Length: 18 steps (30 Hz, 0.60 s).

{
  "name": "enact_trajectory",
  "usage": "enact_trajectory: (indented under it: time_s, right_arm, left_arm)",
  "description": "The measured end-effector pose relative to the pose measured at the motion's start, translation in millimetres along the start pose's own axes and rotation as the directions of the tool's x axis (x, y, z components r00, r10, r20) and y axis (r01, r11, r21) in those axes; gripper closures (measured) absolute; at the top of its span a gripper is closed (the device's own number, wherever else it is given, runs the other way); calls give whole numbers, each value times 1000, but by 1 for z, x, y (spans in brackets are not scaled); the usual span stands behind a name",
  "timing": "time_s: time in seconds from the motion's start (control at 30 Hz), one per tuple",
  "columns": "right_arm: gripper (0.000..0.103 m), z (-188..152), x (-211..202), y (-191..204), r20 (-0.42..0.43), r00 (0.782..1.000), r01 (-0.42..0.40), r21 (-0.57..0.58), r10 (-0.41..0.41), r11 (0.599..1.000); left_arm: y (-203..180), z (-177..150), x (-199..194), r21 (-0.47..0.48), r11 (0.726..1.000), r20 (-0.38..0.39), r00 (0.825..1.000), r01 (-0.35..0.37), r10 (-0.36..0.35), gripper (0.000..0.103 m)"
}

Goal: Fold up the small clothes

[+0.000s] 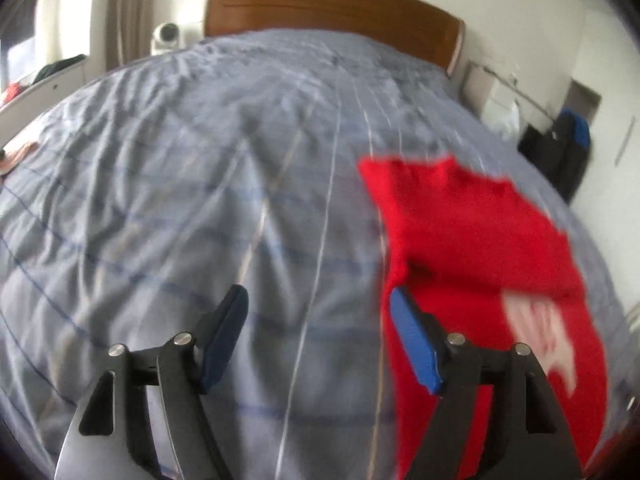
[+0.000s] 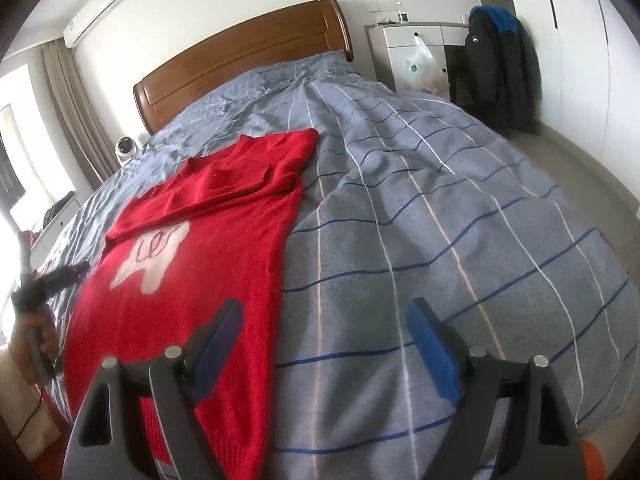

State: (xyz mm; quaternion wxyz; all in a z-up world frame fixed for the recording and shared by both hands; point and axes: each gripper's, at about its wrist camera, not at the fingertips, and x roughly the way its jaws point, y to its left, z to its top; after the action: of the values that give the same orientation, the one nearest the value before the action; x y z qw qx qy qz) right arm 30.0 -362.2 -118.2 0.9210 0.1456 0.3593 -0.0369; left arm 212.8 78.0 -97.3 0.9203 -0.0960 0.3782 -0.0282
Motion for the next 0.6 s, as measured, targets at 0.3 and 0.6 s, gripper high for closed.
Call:
enact_trajectory:
  time_s: [0.3,0.6]
  right_arm:
    - [20,-3,3,12,-17,1000,15,-70,-16,997]
    - [20,-1,2,1,-11,1000,-5,-8,5,1000]
  left_arm:
    - [-22,22,55,-10,999,-115,993,-37,36,17]
    - [15,-25,-2,81,995,-83,994,-58,64,16]
